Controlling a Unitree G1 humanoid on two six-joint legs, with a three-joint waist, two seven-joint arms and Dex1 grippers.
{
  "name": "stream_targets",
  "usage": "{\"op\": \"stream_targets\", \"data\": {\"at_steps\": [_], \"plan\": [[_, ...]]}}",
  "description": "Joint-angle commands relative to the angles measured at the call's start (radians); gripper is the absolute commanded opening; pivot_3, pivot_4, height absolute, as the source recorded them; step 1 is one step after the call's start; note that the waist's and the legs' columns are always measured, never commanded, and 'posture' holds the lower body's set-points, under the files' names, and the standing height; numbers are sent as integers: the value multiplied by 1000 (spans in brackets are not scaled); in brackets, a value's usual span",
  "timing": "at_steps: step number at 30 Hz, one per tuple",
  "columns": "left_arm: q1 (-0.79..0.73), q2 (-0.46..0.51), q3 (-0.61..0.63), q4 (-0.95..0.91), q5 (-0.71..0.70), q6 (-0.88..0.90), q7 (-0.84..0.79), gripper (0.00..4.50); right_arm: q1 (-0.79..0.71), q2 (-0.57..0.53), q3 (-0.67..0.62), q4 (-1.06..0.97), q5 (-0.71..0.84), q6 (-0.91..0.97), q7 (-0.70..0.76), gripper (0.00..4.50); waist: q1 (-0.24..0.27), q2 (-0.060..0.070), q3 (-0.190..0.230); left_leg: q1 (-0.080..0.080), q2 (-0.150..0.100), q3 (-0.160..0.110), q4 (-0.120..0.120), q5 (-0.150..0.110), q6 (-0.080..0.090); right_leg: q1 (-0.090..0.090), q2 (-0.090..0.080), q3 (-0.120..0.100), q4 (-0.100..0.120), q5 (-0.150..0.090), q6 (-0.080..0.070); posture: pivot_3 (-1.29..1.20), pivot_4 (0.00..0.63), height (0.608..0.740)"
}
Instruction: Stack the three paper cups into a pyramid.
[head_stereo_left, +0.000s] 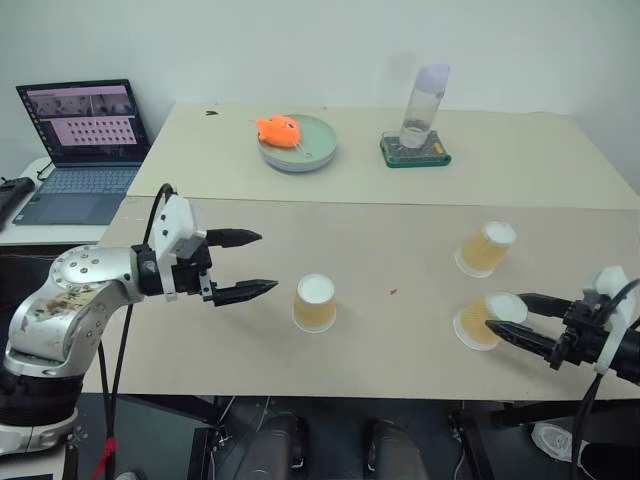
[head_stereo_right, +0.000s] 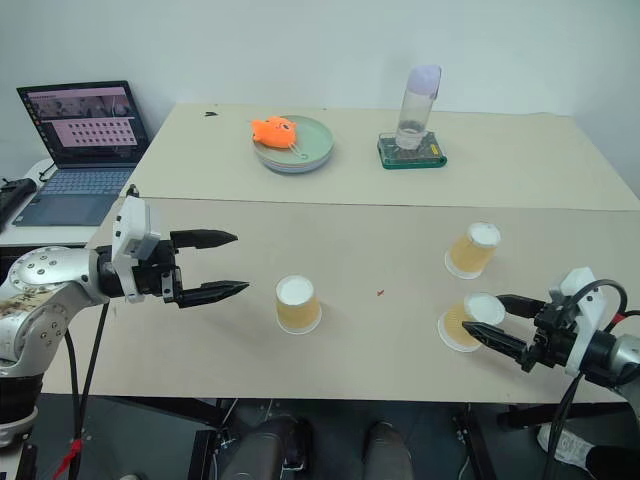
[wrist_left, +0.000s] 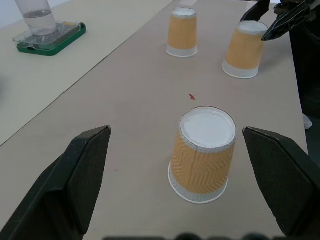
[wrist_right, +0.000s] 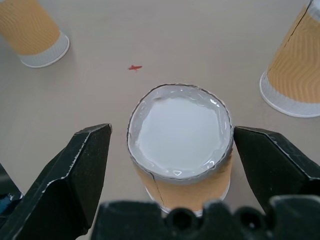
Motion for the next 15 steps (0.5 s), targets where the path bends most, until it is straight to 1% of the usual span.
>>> {"op": "stream_targets", "data": {"at_steps": [1, 15], "plan": [[-33, -7, -8, -38, -19, 3, -11, 4500, -15, 8, -5, -37, 11, 7, -20, 4473, 0, 0, 0, 0, 0, 0, 0, 0, 0, 0, 0, 0, 0, 0, 0, 0, 150, 740], [-42, -7, -15, -27, -9, 2, -28, 4500, -51, 30, 46, -29, 3, 1, -69, 4473, 0, 0, 0, 0, 0, 0, 0, 0, 0, 0, 1, 0, 0, 0, 1, 0, 150, 740]]}}
